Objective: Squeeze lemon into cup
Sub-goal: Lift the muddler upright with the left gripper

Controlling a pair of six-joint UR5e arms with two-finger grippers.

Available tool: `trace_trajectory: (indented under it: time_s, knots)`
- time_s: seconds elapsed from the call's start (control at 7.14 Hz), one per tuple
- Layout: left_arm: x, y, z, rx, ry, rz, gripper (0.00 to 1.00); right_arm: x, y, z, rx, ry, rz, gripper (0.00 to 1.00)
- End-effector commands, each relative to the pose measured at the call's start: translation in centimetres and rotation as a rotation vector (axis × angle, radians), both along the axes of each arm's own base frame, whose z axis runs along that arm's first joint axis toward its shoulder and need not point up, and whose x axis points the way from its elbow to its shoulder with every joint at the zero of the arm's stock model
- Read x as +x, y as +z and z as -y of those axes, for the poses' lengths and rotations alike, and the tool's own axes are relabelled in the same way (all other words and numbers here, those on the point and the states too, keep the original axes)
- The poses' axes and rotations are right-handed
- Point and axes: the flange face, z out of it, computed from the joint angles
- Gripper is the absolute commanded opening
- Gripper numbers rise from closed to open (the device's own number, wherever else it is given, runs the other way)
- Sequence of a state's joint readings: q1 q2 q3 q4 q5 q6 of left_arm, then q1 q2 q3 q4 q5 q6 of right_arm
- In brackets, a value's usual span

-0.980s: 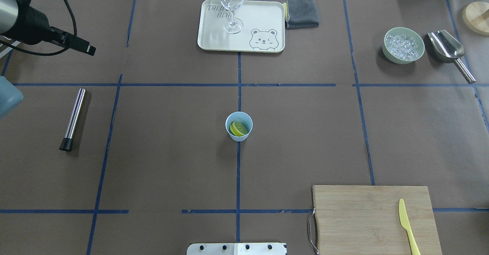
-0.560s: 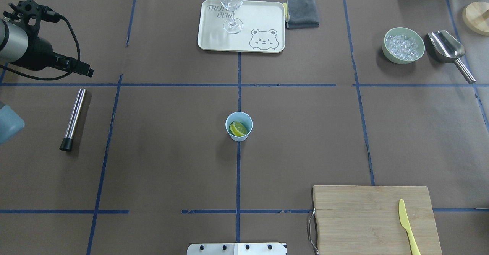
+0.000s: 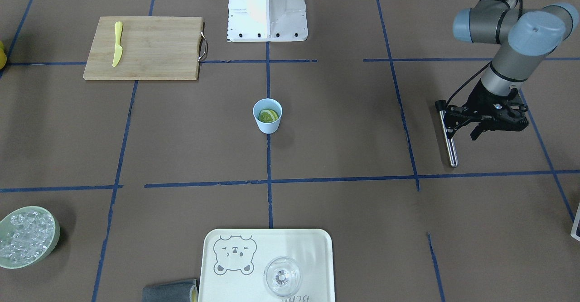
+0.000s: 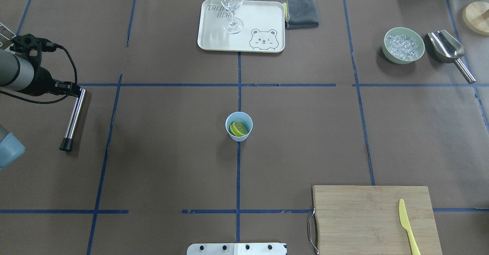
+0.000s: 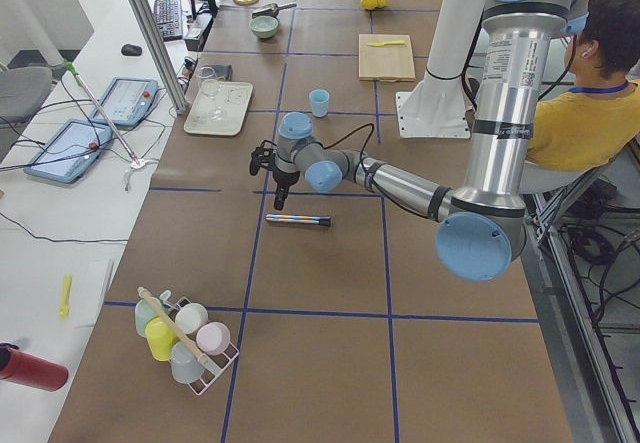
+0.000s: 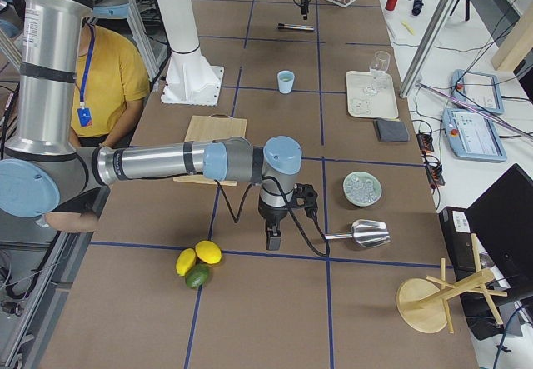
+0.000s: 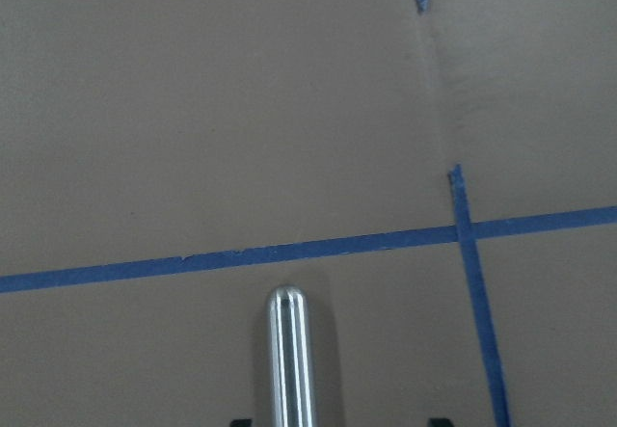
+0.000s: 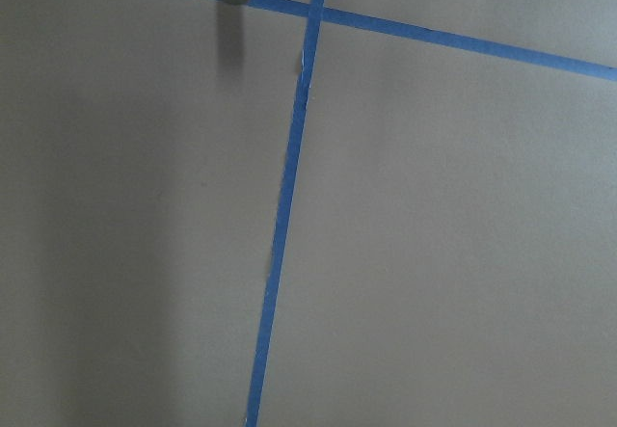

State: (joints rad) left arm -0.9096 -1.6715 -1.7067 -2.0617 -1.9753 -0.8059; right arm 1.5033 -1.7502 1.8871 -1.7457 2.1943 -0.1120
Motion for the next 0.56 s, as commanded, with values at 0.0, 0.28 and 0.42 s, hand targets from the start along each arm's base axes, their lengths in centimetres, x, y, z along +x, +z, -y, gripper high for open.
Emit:
trace_trajectory:
  time_s: [0.0,0.28,0.42]
  knots:
    - [2.3,3.8,-0.2,0.011,0.007,-0.012,0.69,0.0,0.0,0.0,0.0,0.0,0.001,1.0]
    - [3.5,4.2,-0.7,0.007,0.029,-0.007,0.69,0.0,0.3,-0.4,-0.008,0.0,0.0,1.0]
    - [3.7,4.2,-0.7,0.007,0.031,-0.007,0.69,0.0,0.4,-0.5,-0.009,-0.001,0.0,1.0]
